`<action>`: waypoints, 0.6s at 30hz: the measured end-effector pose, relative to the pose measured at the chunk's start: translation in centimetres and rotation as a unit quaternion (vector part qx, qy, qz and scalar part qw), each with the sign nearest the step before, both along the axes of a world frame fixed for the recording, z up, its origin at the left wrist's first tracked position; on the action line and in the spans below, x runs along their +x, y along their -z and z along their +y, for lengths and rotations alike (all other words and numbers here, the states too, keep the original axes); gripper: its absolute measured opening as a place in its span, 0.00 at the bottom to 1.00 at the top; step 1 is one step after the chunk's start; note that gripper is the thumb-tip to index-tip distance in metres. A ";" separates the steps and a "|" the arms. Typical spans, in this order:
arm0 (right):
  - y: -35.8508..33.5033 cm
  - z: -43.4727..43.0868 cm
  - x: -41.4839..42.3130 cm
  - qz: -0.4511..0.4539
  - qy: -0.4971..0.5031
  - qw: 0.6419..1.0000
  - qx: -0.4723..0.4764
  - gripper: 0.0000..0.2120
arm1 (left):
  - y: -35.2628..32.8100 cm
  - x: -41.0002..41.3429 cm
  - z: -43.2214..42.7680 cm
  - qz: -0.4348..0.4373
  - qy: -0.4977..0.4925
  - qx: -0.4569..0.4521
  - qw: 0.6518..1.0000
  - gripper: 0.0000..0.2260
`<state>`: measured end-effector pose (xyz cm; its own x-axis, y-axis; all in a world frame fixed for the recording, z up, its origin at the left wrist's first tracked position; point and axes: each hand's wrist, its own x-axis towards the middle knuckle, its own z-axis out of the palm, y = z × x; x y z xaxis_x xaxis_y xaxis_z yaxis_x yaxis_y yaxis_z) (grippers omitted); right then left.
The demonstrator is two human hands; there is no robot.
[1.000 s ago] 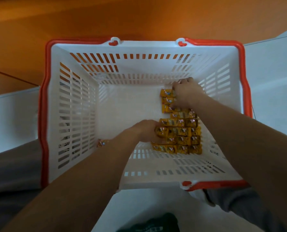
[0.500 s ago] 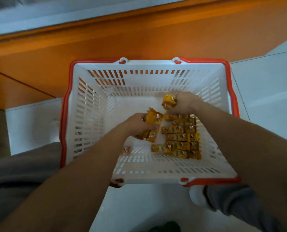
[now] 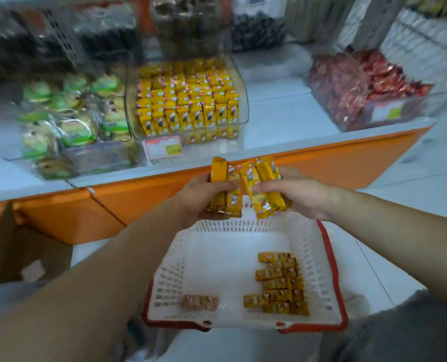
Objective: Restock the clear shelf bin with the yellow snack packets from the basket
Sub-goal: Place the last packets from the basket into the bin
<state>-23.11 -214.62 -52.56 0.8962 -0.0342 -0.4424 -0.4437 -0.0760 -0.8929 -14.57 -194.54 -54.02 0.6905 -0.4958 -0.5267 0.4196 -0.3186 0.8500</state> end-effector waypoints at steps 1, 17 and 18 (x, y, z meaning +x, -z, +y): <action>-1.7 0.3 -0.3 -0.010 0.006 1.000 0.021 0.16 | -1.9 -0.2 0.0 -0.010 -0.007 -0.018 1.000 0.07; -7.1 4.6 0.4 -0.130 0.049 0.981 0.133 0.12 | -7.8 -1.6 1.2 -0.019 -0.121 -0.101 0.987 0.21; -7.0 4.6 0.6 -0.131 0.054 0.984 0.111 0.12 | -7.7 -1.5 0.9 -0.015 -0.106 -0.109 0.988 0.25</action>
